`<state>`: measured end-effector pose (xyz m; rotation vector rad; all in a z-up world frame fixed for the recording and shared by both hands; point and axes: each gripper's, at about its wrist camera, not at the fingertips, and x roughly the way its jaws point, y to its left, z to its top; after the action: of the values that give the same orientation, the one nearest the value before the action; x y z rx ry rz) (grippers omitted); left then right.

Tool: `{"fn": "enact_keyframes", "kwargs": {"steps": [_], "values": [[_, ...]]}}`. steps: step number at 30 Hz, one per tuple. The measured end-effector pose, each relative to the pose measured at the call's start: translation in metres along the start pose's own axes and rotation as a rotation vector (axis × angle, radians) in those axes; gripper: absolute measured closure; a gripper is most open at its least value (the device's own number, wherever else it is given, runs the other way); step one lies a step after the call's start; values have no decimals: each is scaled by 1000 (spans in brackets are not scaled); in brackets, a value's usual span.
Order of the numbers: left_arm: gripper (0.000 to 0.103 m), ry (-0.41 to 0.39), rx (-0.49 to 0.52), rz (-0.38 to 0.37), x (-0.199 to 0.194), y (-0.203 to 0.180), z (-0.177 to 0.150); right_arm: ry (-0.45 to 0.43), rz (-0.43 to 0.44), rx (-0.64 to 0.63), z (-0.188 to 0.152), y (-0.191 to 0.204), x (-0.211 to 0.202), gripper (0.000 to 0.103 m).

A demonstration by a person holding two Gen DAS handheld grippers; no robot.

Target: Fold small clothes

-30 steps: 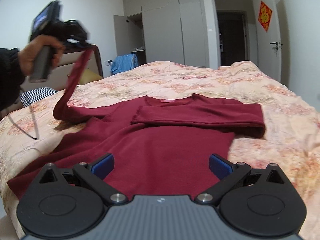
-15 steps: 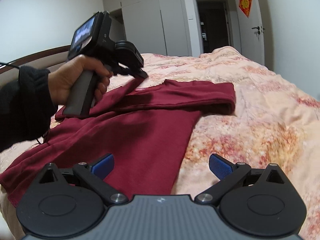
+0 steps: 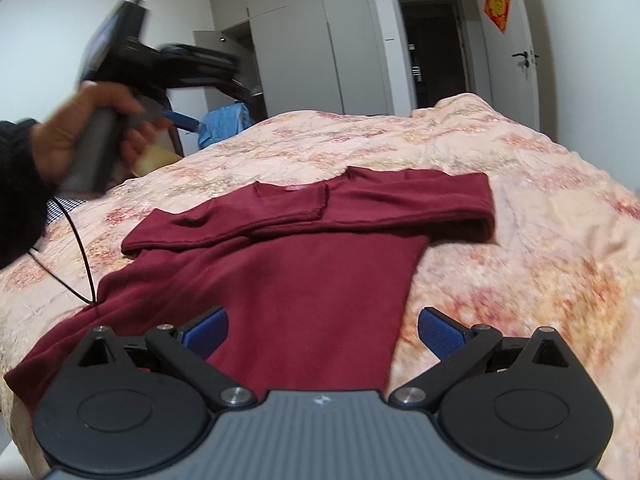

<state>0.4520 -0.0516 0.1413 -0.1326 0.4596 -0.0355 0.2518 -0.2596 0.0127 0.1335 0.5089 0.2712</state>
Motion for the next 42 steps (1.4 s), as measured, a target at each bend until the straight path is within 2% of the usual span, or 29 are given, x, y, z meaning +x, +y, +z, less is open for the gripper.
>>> {"fn": "enact_keyframes", "kwargs": {"steps": [3, 7, 11, 16, 20, 23, 26, 27, 28, 31, 32, 34, 37, 39, 42], "values": [[1, -24, -11, 74, -25, 43, 15, 3, 26, -24, 14, 7, 13, 0], [1, -36, -4, 166, -51, 98, 16, 29, 59, -50, 37, 14, 38, 0], [1, -10, -18, 236, -61, 145, -6, 57, 92, -80, 56, 18, 72, 0], [1, 52, -62, 265, -49, 182, -53, 71, 98, -76, 81, 18, 117, 1], [1, 87, -69, 266, -35, 193, -85, 98, 73, -31, 100, 10, 157, 11], [1, 108, -56, 232, -26, 193, -100, 122, 2, 12, 111, 4, 184, 23], [1, 104, -30, 203, -23, 190, -109, 152, -12, 54, 115, -2, 209, 34], [1, 101, -22, 196, -22, 189, -110, 164, -9, 68, 116, -4, 215, 44], [1, 98, -14, 188, -21, 187, -112, 174, -1, 73, 116, -4, 219, 49], [1, 98, 7, 153, -18, 183, -117, 205, -2, 50, 117, 1, 229, 80], [1, 104, 16, 138, -16, 182, -120, 210, 0, 56, 118, 1, 230, 96], [1, 120, 31, 95, -12, 178, -126, 192, 35, 126, 126, -2, 225, 101], [1, 137, 55, 25, -5, 169, -137, 101, 96, 225, 150, -7, 207, 102], [1, 156, 100, 23, 3, 159, -143, 39, 152, 285, 170, -10, 195, 102], [9, 176, 153, 76, 19, 150, -150, -23, 223, 333, 198, -12, 181, 102]]}}
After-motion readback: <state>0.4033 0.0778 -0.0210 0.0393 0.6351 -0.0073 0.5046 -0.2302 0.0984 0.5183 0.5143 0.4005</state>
